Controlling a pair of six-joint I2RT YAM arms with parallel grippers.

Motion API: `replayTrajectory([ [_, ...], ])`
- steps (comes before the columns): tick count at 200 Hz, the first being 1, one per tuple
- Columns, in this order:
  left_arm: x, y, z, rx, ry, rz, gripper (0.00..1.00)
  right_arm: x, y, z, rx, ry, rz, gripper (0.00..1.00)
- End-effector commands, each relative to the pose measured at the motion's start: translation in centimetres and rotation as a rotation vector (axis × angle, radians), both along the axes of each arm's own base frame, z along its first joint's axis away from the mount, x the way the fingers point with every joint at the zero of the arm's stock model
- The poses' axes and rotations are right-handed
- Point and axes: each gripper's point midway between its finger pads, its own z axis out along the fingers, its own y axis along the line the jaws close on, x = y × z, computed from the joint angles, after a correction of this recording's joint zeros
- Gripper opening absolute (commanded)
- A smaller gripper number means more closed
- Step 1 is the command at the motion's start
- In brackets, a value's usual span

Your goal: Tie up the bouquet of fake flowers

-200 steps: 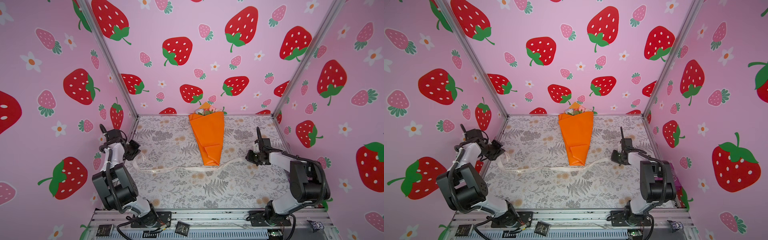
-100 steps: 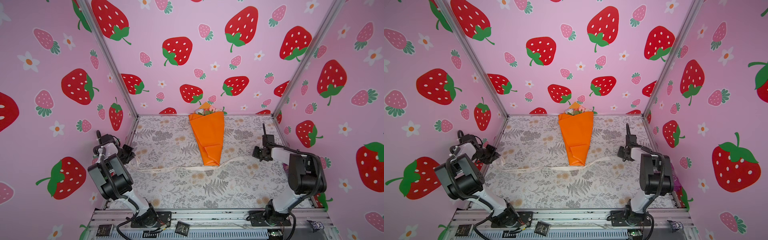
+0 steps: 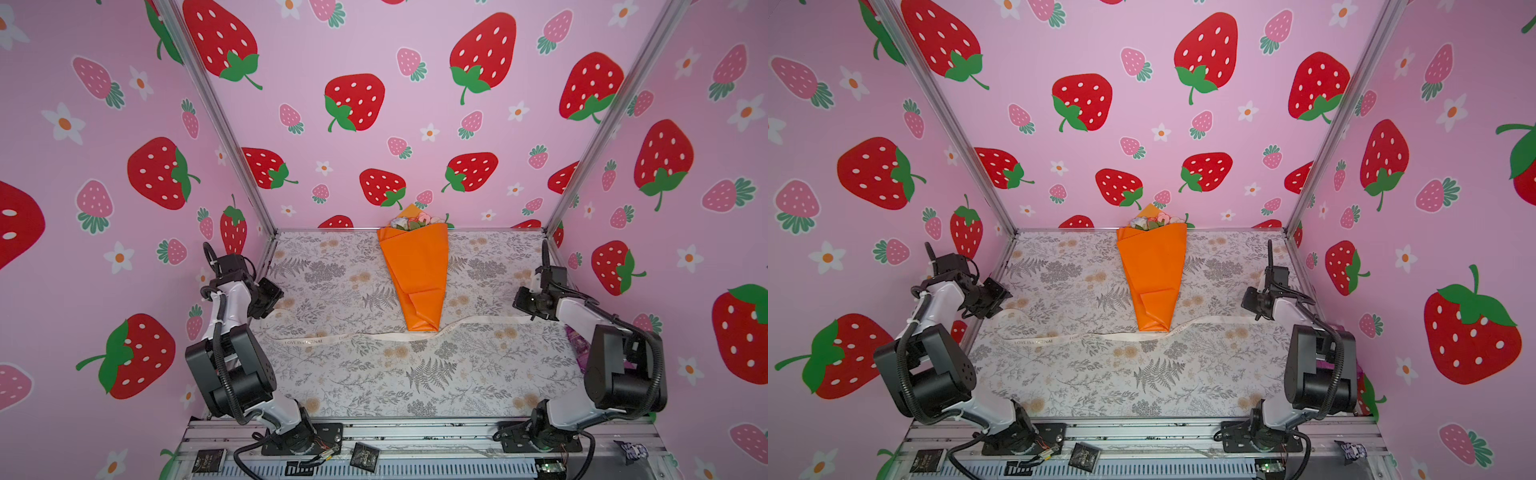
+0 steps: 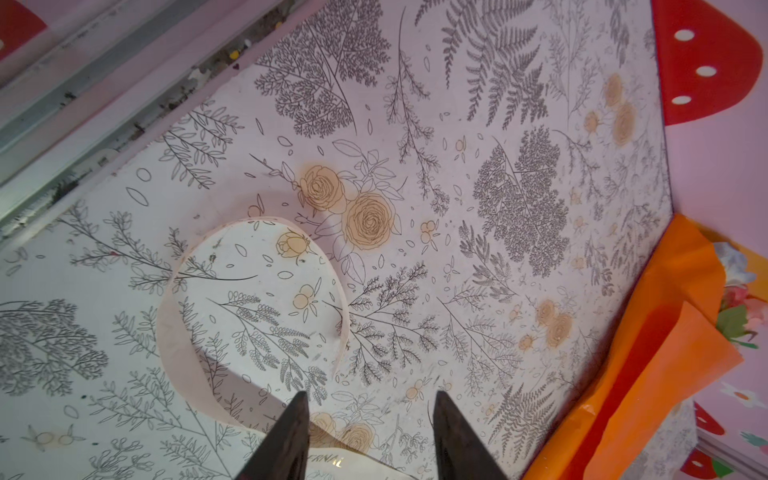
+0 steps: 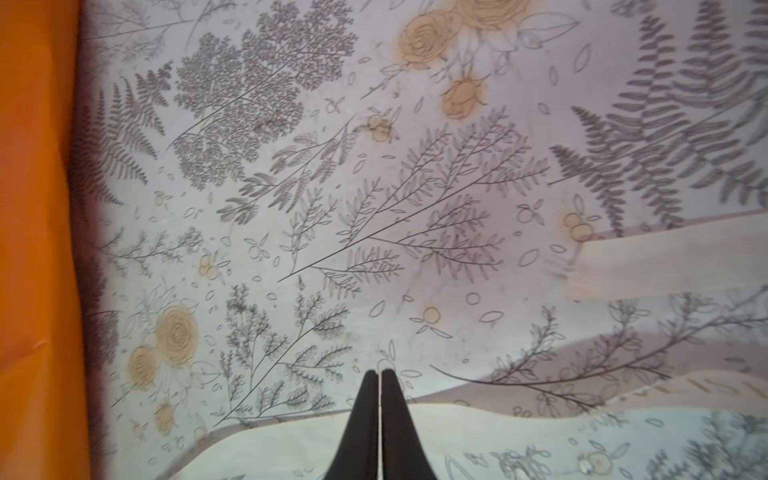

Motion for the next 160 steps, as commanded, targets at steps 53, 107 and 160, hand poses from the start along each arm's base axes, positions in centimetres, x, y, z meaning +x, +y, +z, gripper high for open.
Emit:
replayTrajectory([
  [53, -1.0, -3.0, 4.6, 0.064, -0.066, -0.125, 0.64, -3.7, 0.3, -5.3, -0.036, 0.189, -0.001, 0.01],
  [107, 0.4, -10.8, 5.5, 0.0, -0.138, -0.339, 0.69, -4.2, -4.5, -7.1, -0.134, 0.25, -0.128, 0.01],
  [160, 1.8, -22.1, 3.1, -0.111, -0.121, -0.591, 0.71, -1.7, -4.9, -4.9, -0.07, 0.196, -0.095, 0.07],
])
